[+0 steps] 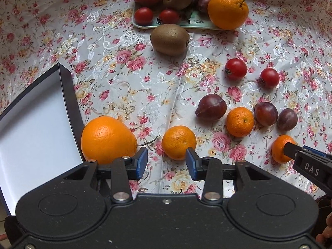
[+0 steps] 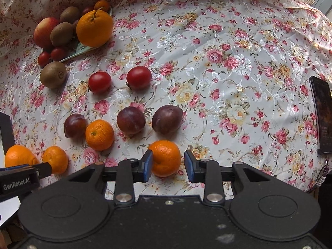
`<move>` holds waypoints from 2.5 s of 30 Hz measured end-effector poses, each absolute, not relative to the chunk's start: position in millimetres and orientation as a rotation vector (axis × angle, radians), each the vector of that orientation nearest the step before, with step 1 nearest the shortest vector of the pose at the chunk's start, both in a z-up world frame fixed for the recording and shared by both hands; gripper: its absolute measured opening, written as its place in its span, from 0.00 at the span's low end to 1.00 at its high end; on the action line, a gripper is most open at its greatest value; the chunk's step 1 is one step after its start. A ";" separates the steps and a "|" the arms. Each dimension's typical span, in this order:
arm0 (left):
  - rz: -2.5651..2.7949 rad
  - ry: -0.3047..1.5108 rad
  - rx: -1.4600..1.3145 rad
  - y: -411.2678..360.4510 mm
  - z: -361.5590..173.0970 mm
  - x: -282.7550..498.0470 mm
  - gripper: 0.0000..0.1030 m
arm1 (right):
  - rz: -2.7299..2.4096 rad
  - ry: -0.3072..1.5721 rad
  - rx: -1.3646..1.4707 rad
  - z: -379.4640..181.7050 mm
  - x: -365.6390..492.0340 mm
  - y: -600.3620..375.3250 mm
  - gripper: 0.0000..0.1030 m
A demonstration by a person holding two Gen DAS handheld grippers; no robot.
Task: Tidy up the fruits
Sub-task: 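Move the right gripper to a tangerine and close on it, then close the left gripper on a stemmed tangerine while the right gripper holds its tangerine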
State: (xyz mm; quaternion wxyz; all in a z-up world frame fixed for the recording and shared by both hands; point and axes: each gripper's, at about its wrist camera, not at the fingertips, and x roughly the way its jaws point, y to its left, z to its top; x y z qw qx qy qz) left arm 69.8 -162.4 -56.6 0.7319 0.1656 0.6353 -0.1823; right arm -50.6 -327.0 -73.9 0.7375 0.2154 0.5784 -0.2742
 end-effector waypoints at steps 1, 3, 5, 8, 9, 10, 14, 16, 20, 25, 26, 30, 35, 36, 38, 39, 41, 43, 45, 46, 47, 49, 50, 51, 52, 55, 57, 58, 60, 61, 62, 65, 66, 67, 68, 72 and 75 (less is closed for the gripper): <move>-0.397 1.406 0.354 -161.7 -58.1 70.9 0.47 | -0.614 1.257 0.475 -74.1 -50.5 -327.0 0.32; -0.393 1.421 0.328 -160.8 -60.0 73.0 0.47 | -0.640 1.228 0.475 -72.8 -50.6 -325.9 0.32; -0.393 1.429 0.316 -161.6 -61.6 74.1 0.47 | -0.669 1.203 0.473 -72.5 -49.6 -324.9 0.32; -0.392 1.430 0.316 -164.5 -63.4 74.2 0.47 | -0.676 1.211 0.470 -75.4 -46.7 -323.8 0.32; -0.394 1.431 0.319 -165.5 -64.3 74.0 0.47 | -0.672 1.217 0.469 -77.0 -45.8 -323.6 0.32; -0.397 1.432 0.322 -166.1 -65.4 73.8 0.47 | -0.674 1.217 0.464 -77.7 -45.9 -323.1 0.32; -0.393 1.443 0.326 -165.9 -71.6 73.7 0.48 | -0.682 1.212 0.434 -77.6 -45.2 -321.9 0.34; -0.399 1.454 0.317 -165.8 -74.2 73.7 0.49 | -0.681 1.221 0.456 -79.4 -45.1 -325.2 0.37; -0.407 1.462 0.323 -168.3 -79.0 72.2 0.50 | -0.696 1.236 0.533 -83.9 -45.3 -333.1 0.44; -0.388 1.478 0.342 -172.4 -88.1 73.5 0.50 | -0.700 1.312 0.605 -99.9 -45.0 -338.4 0.43; -0.388 1.487 0.340 -173.8 -91.1 74.2 0.49 | -0.703 1.322 0.613 -102.9 -45.3 -338.7 0.43; -0.368 1.505 0.325 -176.7 -96.4 77.9 0.49 | -0.716 1.330 0.617 -108.1 -46.2 -339.3 0.43; -0.359 1.501 0.318 -175.1 -97.6 78.5 0.49 | -0.728 1.322 0.674 -106.9 -48.8 -347.7 0.43; -0.358 1.500 0.317 -175.8 -97.9 79.2 0.49 | -0.731 1.319 0.685 -106.6 -49.7 -349.9 0.43; -0.355 1.499 0.318 -177.7 -99.1 80.1 0.49 | -0.738 1.315 0.701 -105.8 -51.4 -351.9 0.42; -0.353 1.496 0.319 -178.5 -99.0 80.0 0.49 | -0.739 1.313 0.707 -105.2 -52.1 -352.2 0.41; -0.354 1.480 0.317 -178.5 -97.5 78.7 0.48 | -0.748 1.309 0.707 -103.1 -53.3 -351.8 0.41; -0.358 1.462 0.316 -179.2 -94.3 76.3 0.47 | -0.764 1.300 0.690 -98.8 -55.9 -350.0 0.41; -0.361 1.450 0.308 -180.2 -90.3 75.3 0.46 | -0.769 1.297 0.669 -95.4 -55.1 -348.8 0.41; -0.362 1.446 0.301 -180.2 -88.4 76.2 0.46 | -0.771 1.293 0.668 -93.3 -54.5 -348.4 0.41; -0.363 1.442 0.291 -179.6 -83.5 75.8 0.45 | -0.773 1.288 0.670 -91.1 -54.1 -348.2 0.41; -0.369 1.427 0.274 -177.7 -75.1 77.4 0.37 | -0.777 1.275 0.676 -85.0 -52.8 -347.2 0.41; -0.373 1.415 0.267 -175.6 -69.0 78.8 0.30 | -0.776 1.265 0.676 -81.2 -51.6 -346.0 0.41; -0.374 1.406 0.262 -175.3 -64.1 79.5 0.29 | -0.774 1.253 0.670 -77.7 -49.8 -344.6 0.41; -0.375 1.394 0.252 -173.1 -58.9 80.8 0.29 | -0.774 1.245 0.661 -75.0 -48.8 -342.9 0.41; -0.380 1.368 0.216 -164.8 -49.5 82.3 0.29 | -0.778 1.219 0.620 -65.9 -45.1 -336.0 0.41; -0.382 1.370 0.198 -160.0 -47.3 84.4 0.29 | -0.775 1.220 0.612 -66.6 -42.1 -333.3 0.41; -0.386 1.376 0.192 -158.4 -47.7 86.1 0.29 | -0.775 1.222 0.615 -67.2 -41.5 -332.4 0.41; -0.391 1.388 0.189 -156.1 -50.2 87.4 0.29 | -0.778 1.228 0.622 -67.2 -40.8 -331.6 0.41; -0.392 1.391 0.192 -154.3 -51.7 87.0 0.29 | -0.777 1.233 0.622 -69.0 -40.0 -332.0 0.41; -0.395 1.390 0.199 -153.5 -53.0 86.5 0.30 | -0.776 1.237 0.623 -69.5 -39.4 -331.5 0.41; -0.415 1.383 0.203 -154.1 -54.4 85.7 0.34 | -0.768 1.243 0.626 -70.1 -38.3 -330.0 0.41; -0.416 1.380 0.195 -155.1 -54.9 86.4 0.35 | -0.764 1.244 0.626 -69.8 -38.2 -329.6 0.41; -0.416 1.379 0.185 -156.2 -55.8 87.2 0.35 | -0.759 1.245 0.627 -69.3 -38.6 -329.4 0.41; -0.412 1.381 0.174 -157.7 -56.9 88.1 0.36 | -0.755 1.246 0.629 -68.9 -39.1 -329.6 0.41; -0.390 1.389 0.150 -165.8 -64.6 91.4 0.36 | -0.745 1.245 0.646 -67.1 -43.5 -334.0 0.41; -0.359 1.374 0.195 -173.9 -70.8 91.0 0.42 | -0.749 1.245 0.659 -66.6 -47.7 -340.3 0.41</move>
